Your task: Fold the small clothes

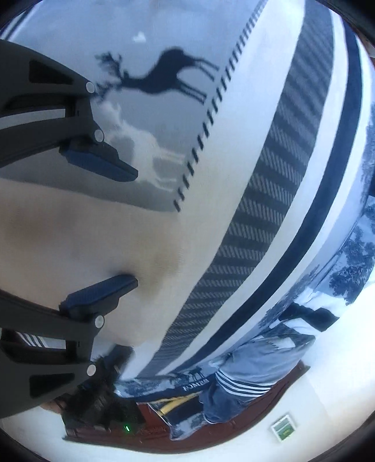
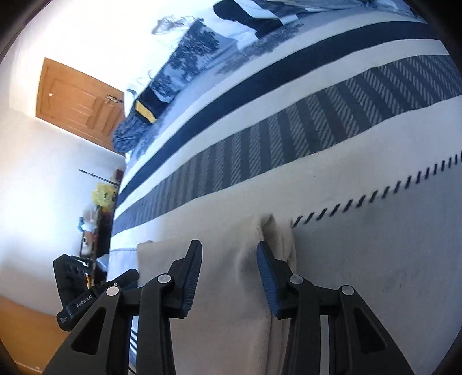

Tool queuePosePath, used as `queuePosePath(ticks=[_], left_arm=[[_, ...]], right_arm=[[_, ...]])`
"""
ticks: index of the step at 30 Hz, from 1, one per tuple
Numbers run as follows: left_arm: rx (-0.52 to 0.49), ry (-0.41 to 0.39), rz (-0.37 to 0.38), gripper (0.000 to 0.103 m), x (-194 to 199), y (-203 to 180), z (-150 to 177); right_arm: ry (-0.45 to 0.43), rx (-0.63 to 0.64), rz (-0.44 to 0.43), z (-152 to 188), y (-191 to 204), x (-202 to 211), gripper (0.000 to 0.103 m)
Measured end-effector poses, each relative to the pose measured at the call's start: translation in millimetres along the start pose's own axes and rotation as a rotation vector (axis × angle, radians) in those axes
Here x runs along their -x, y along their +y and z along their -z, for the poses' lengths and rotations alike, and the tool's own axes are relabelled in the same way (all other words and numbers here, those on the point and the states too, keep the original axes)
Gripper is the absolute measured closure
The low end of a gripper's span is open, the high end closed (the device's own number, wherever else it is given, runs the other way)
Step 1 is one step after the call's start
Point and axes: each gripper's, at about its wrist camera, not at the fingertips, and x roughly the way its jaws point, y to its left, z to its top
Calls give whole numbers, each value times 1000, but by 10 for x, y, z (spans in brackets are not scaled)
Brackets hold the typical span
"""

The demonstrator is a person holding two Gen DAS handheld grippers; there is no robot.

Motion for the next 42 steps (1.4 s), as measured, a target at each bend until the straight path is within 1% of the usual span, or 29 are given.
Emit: queuePosePath(ticks=[1, 2, 3, 4, 5, 6, 7, 9, 11, 12, 14, 15, 17, 18, 19, 20, 22, 24, 27, 30, 31, 32, 33, 34, 35, 36, 38, 41, 42], left_arm=[[11, 8, 20, 41, -44, 7, -20], [18, 12, 32, 46, -72, 12, -31], [18, 14, 41, 64, -86, 8, -30], [11, 16, 36, 70, -93, -15, -25], [-13, 4, 20, 75, -56, -71, -15], [-36, -6, 24, 79, -4, -125, -4], [-47, -16, 29, 80, 33, -158, -9], [-63, -50, 21, 83, 98, -193, 10], [-95, -50, -47, 83, -3, -192, 32], [-102, -50, -70, 82, -50, -186, 39], [-72, -37, -63, 79, -32, -188, 27], [-66, -31, -62, 77, -3, -183, 26], [-87, -38, -65, 70, 86, -232, 40], [-100, -46, -64, 61, 128, -245, 53], [-116, -57, -64, 51, 172, -268, 61], [-123, -63, -66, 48, 195, -273, 54], [-118, -71, -74, 42, 201, -270, 29], [-90, -53, -77, 41, 139, -242, -3], [-12, -8, -47, 41, -20, -143, -71], [71, 38, -5, 41, -192, -17, -103], [98, 48, 23, 43, -228, 26, -103], [122, 56, 61, 48, -256, 67, -103], [126, 58, 69, 53, -257, 73, -99], [121, 55, 69, 62, -248, 56, -89], [104, 53, 69, 66, -217, 27, -90], [99, 48, 87, 71, -164, 7, -103], [110, 14, 173, 74, 7, -13, -187], [123, -51, 252, 75, 204, -55, -383], [105, -69, 244, 75, 217, -90, -437]], right_arm=[[31, -10, 14, -7, -18, -73, 81], [62, -29, 31, 2, -49, -143, 90], [72, -40, 37, 10, -62, -202, 94], [73, -38, 35, 9, -80, -201, 99], [66, -35, 38, 3, -81, -190, 99], [46, -38, 28, -6, -71, -126, 100], [29, -33, 12, -21, -45, -65, 100], [-13, 3, 42, -47, 28, 89, 100], [-12, -1, 62, -50, -10, 44, 101], [6, -10, 77, -40, -68, -72, 101], [48, -43, 95, 13, -176, -259, 100], [73, -59, 86, 24, -200, -310, 100], [63, -41, 95, 25, -166, -238, 96], [48, -36, 95, 24, -151, -162, 92], [37, -32, 72, 30, -152, -93, 77], [28, -30, 44, 38, -164, -41, 56], [15, -38, 16, 64, -218, 1, 42], [35, -69, -16, 85, -313, -17, 42], [88, -164, -79, 93, -497, -200, 42], [117, -199, -159, 119, -567, -383, 44], [114, -184, -166, 119, -558, -406, 54], [113, -173, -166, 124, -551, -448, 66], [113, -179, -186, 137, -571, -489, 69], [111, -193, -210, 141, -607, -519, 75], [110, -202, -219, 138, -623, -528, 78], [104, -184, -217, 135, -598, -508, 79], [47, -100, -204, 63, -419, -373, 81], [-62, -58, -274, -75, -249, -164, 81], [-86, -58, -295, -129, -210, -125, 81]])
